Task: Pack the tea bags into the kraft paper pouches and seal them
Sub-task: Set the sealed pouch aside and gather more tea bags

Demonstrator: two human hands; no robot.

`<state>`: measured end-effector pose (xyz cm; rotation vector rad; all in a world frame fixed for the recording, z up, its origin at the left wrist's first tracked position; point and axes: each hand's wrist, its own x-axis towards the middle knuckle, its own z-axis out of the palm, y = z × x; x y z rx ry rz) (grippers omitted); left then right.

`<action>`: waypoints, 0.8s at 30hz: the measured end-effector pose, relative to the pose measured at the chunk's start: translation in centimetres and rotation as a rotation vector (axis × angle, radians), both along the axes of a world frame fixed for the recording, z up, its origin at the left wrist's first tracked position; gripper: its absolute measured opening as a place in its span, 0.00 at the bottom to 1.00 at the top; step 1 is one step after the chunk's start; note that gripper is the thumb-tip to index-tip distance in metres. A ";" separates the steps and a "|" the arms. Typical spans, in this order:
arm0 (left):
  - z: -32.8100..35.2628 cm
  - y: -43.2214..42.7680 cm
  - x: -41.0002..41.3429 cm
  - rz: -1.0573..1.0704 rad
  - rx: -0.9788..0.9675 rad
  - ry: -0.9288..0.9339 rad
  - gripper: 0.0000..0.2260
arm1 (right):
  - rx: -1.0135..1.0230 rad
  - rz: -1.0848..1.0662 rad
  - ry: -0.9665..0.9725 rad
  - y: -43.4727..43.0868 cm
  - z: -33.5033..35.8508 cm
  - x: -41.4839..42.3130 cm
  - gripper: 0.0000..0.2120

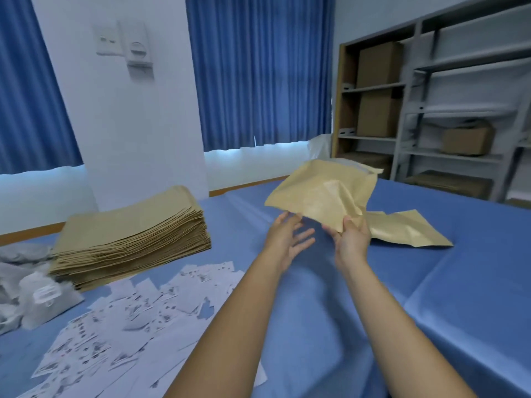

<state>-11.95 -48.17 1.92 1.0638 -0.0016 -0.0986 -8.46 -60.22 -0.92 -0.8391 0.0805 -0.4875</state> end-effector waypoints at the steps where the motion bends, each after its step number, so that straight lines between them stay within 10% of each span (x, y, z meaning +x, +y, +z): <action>1: 0.0 -0.6 0.4 -0.038 0.112 0.010 0.16 | 0.038 0.058 -0.011 -1.0 0.5 1.2 0.09; 6: -2.6 -0.9 1.2 -0.054 0.457 0.043 0.16 | -0.203 0.357 0.342 -3.0 0.5 3.7 0.13; 19: -6.8 10.3 1.9 0.344 0.957 -0.077 0.12 | -0.492 0.528 0.337 17.6 -5.6 0.1 0.11; 24: -6.8 19.6 1.3 0.842 1.645 -0.103 0.13 | -0.553 0.522 0.318 24.3 -6.0 -0.8 0.14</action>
